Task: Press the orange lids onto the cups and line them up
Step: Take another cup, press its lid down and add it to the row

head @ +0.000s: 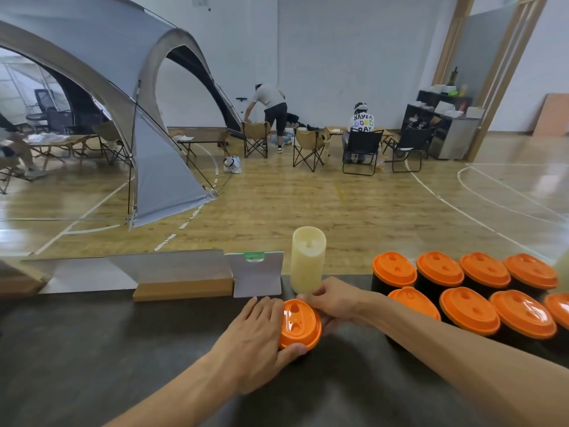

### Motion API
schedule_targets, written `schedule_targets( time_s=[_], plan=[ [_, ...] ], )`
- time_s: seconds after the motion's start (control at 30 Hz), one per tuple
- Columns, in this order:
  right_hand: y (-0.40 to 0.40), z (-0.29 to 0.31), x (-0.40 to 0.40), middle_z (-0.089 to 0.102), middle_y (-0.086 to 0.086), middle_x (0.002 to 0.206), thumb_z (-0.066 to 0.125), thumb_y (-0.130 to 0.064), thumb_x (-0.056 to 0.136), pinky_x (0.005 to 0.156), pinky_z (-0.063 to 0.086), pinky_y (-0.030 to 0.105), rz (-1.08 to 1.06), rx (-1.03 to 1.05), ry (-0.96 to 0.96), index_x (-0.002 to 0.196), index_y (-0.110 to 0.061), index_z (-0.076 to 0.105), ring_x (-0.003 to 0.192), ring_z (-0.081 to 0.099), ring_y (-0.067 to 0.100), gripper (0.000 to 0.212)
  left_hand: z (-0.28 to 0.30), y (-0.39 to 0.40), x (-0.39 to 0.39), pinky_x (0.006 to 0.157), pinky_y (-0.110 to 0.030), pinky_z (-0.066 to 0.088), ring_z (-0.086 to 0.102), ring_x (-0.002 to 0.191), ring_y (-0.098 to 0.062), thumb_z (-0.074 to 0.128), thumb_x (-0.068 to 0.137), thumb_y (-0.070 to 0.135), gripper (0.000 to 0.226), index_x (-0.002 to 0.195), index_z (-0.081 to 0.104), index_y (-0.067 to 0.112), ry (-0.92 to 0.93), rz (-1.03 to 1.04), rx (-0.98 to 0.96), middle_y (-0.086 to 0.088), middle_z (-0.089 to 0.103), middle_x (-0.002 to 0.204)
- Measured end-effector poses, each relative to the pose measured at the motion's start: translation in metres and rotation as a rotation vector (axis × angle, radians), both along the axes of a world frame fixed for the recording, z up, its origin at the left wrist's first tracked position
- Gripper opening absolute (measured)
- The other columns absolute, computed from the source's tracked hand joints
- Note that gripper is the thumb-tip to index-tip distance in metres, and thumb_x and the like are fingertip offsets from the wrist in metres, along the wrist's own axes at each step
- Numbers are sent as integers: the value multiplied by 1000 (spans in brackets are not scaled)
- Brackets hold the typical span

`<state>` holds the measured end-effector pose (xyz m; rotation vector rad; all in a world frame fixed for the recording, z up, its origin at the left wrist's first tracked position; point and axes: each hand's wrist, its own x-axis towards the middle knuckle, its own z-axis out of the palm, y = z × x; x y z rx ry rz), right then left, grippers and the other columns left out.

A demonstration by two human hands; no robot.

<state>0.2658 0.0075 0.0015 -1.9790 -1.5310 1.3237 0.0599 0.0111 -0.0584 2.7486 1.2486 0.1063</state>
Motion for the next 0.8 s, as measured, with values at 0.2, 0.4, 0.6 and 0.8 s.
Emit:
schedule_targets(
  time_s=[0.2, 0.4, 0.6, 0.8],
  plan=[
    [-35, -12, 2, 65, -6, 121, 53, -21, 103, 84, 58, 27, -70, 19, 286, 140, -26, 55, 108, 64, 15, 38, -8, 3, -1, 110, -28, -8, 18, 149, -17, 5, 71, 97, 104, 152, 5, 31, 23, 25, -37, 5, 21, 162],
    [-45, -12, -1, 45, -2, 147, 66, -5, 93, 114, 39, 43, -50, -52, 424, 156, -30, 27, 135, 45, 22, 78, -8, 7, 0, 109, -28, -15, 4, 151, -15, 6, 68, 100, 110, 154, -2, 30, 47, 26, -103, 4, 10, 165],
    [-43, -10, -11, 32, -5, 153, 78, -28, 87, 110, 31, 32, 103, -80, 221, 155, -38, 10, 130, 37, 13, 97, -5, 11, 6, 100, -20, -24, -28, 132, 2, 14, 61, 105, 120, 150, -25, 34, 84, 22, -325, 10, -20, 164],
    [-40, -18, -29, 19, -3, 163, 79, -59, 76, 121, 19, 40, 153, 105, -58, 157, -31, 1, 148, 24, 18, 117, -2, 15, 7, 101, -22, -24, -27, 130, 5, 15, 62, 104, 117, 149, -25, 38, 68, 16, -433, 13, -20, 163]
  ],
)
